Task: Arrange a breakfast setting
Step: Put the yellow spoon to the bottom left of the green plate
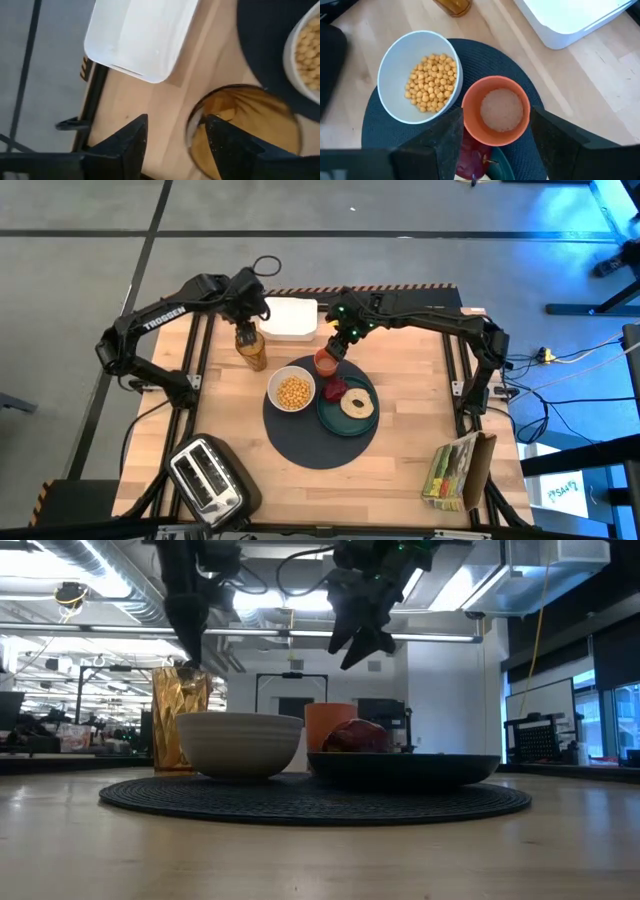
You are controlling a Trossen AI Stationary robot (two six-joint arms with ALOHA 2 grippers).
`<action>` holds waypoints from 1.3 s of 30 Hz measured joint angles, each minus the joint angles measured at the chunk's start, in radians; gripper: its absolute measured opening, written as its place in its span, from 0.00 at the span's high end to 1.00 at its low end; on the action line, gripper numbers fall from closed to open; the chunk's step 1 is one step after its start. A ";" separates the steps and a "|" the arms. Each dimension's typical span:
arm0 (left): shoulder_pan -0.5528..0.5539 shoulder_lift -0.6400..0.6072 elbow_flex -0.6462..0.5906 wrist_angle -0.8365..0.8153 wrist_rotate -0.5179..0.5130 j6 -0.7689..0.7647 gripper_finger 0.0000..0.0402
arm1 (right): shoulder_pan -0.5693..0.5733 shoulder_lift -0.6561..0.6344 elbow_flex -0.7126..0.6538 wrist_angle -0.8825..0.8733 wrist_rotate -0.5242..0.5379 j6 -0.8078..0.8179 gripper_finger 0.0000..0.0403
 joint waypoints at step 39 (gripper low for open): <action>0.101 0.085 0.000 -0.052 0.147 0.136 0.90 | 0.000 0.000 0.000 -0.001 -0.001 -0.023 0.46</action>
